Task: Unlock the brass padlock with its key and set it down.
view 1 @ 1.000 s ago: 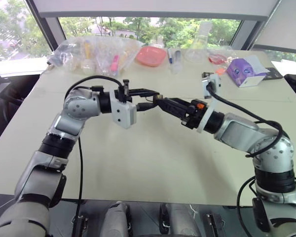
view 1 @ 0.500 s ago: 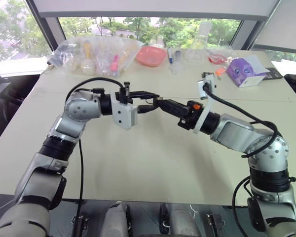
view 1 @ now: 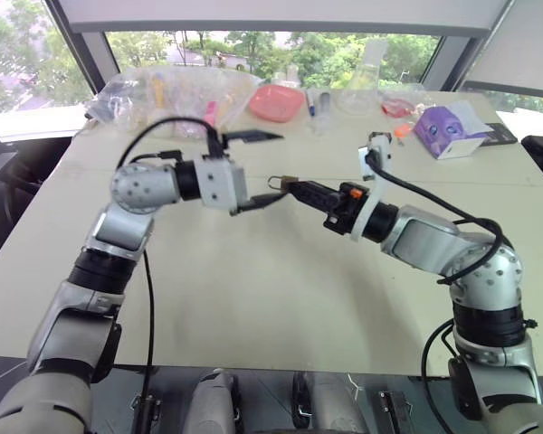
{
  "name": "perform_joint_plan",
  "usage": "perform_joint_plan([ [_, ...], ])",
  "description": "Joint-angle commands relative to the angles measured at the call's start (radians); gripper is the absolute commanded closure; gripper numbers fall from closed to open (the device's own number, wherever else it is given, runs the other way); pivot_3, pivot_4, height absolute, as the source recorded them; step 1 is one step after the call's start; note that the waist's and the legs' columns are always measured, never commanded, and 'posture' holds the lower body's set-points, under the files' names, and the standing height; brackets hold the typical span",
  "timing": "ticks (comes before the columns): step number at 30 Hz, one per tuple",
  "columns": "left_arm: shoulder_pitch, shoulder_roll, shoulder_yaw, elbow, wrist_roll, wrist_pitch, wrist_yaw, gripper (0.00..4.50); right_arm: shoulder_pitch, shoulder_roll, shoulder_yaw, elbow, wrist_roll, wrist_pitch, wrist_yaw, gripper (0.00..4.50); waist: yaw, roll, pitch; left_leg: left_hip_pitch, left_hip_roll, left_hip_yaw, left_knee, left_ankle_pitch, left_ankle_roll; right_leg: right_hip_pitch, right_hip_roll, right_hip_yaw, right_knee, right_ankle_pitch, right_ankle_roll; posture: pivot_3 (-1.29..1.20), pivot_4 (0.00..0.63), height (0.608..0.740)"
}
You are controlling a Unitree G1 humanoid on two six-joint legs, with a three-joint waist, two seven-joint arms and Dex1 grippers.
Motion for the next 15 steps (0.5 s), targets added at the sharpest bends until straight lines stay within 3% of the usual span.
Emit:
perform_joint_plan([
  [1, 0.02, 0.031, 0.087, -0.127, -0.245, 0.426, 0.009, 0.07, -0.021, -0.011, -0.039, -0.009, -0.013, -0.009, 0.045, 4.5, 0.0, 0.0, 0.0, 0.0, 0.0, 0.0, 0.0, 0.0, 0.0, 0.0, 0.0, 0.0, 0.0, 0.0, 0.0, 0.0, 0.15, 0.74],
  [3, 0.041, 0.037, 0.111, -0.181, -0.329, 0.578, 0.022, 0.07, -0.028, -0.01, -0.046, -0.003, -0.018, -0.008, 0.057, 4.5, 0.0, 0.0, 0.0, 0.0, 0.0, -0.001, 0.0, 0.0, 0.0, 0.0, 0.0, 0.0, 0.0, 0.0, 0.0, 0.0, 0.15, 0.74],
  [9, 0.098, 0.03, 0.176, -0.278, -0.42, 0.728, 0.061, 0.07, -0.045, -0.016, -0.061, 0.019, -0.045, -0.003, 0.085, 4.5, 0.003, 0.0, 0.0, 0.0, -0.001, -0.001, 0.0, 0.0, 0.0, 0.0, 0.0, 0.0, 0.0, 0.0, 0.0, 0.0, 0.15, 0.74],
  [15, 0.098, -0.007, 0.208, -0.248, -0.391, 0.728, 0.128, 0.07, -0.051, -0.012, -0.079, 0.018, -0.035, 0.006, 0.105, 4.5, 0.003, 0.0, 0.0, 0.0, -0.001, -0.001, 0.0, 0.0, 0.0, 0.0, 0.0, 0.0, 0.0, 0.0, 0.0, 0.0, 0.15, 0.74],
])
